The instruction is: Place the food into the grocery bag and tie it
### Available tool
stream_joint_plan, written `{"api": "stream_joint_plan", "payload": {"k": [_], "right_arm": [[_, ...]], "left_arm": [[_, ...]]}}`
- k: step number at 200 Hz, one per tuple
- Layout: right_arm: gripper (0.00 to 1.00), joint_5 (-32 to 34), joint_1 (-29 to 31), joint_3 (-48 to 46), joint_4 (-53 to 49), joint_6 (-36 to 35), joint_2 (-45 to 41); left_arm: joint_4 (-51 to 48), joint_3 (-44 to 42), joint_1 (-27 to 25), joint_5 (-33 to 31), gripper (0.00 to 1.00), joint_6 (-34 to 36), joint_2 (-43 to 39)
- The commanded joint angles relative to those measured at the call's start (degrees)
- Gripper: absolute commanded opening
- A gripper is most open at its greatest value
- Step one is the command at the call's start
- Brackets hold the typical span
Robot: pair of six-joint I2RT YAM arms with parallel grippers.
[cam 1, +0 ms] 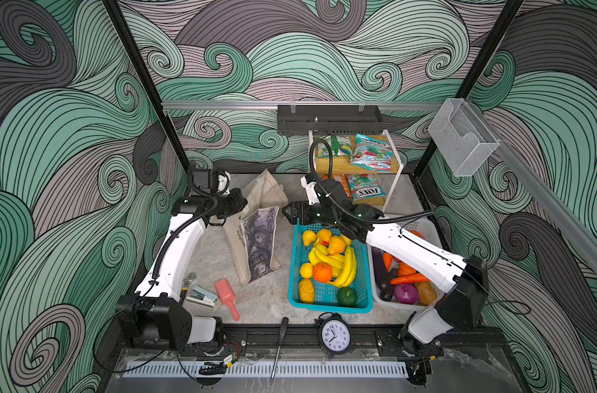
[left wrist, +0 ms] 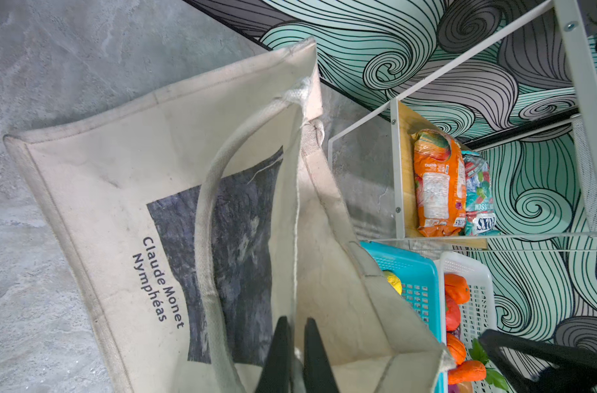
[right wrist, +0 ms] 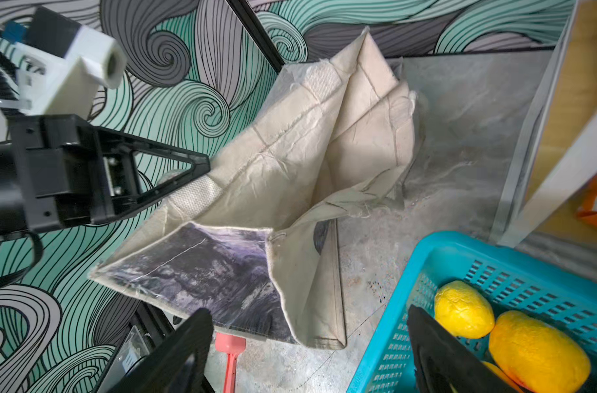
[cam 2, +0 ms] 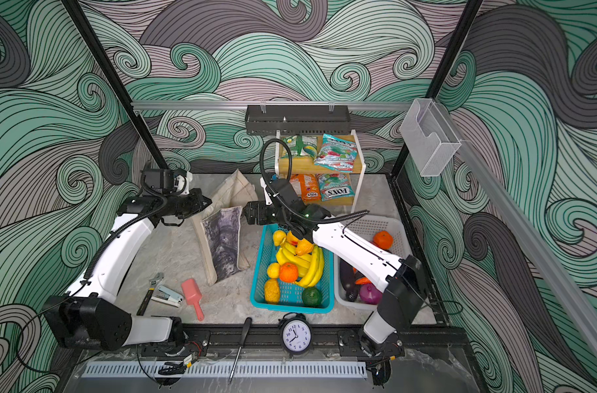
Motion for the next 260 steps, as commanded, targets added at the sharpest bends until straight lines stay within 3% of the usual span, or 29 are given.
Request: {"api": "stream_joint_plan", "payload": {"k": [1,37,58,62,67,69,91,119,148,172,185,211,219,260], "right_arm": [[0.89,1.45,0.11,0.32,0.25,2.51,-0.32],[0.91,1.78,0.11,-0.57,2.88,3.01,-0.06],[0.93,1.94,0.12,-1.24,4.40,4.22,0.02],[0.93,1.64,0.02,-1.17,4.46,4.46,0.26],[0.94,1.31,0.02,-0.87,4.41,4.60,0.67],[0.94,1.18,0.02,-0.75,4.39,4.67,0.88],[0.94,0.21,0.02,0.43,3.91,5.73,2.55],[0.94,-0.04,-0.16,3.02,3.00,7.27,6.95],[0.92,-1.50,-0.16,4.91,3.82,8.38,11.23],[0.89,-3.23,-0.16,3.74,6.95,9.08,11.89],[0.84,-4.00,-0.07,2.93,8.10,9.16,11.52],[0.80,-4.78,0.10,-0.06,9.90,9.01,8.79],[0.80,-4.60,0.11,-1.22,10.10,9.01,7.86],[0.88,-1.29,-0.51,-5.00,9.49,9.70,3.35]], "left_arm": [[-0.49,-1.45,0.37,4.10,0.00,1.24,-1.87],[-3.30,0.11,0.44,2.92,0.00,3.18,-0.32],[-4.72,1.82,0.22,-3.40,0.44,5.30,-1.03],[-4.89,2.09,-0.02,-5.61,0.57,5.68,-1.29],[-5.61,2.77,-0.52,-8.64,0.88,6.19,-1.62],[-5.79,3.01,-0.66,-9.59,0.96,6.47,-1.74],[-6.51,6.01,-2.01,-14.16,0.99,8.84,-2.59],[-8.61,8.91,-3.02,-15.54,0.99,9.35,1.78],[-6.71,8.81,-1.59,-7.76,0.97,7.41,8.83],[-8.64,10.95,-1.58,-2.10,0.73,7.64,12.94],[-12.49,12.68,-1.58,-1.68,0.49,8.65,14.54],[-14.17,10.99,-1.67,1.85,0.16,9.10,14.29],[-13.81,9.75,-1.92,1.93,0.01,8.96,13.19],[-12.65,4.69,-1.89,-1.33,0.00,9.08,6.09]]}}
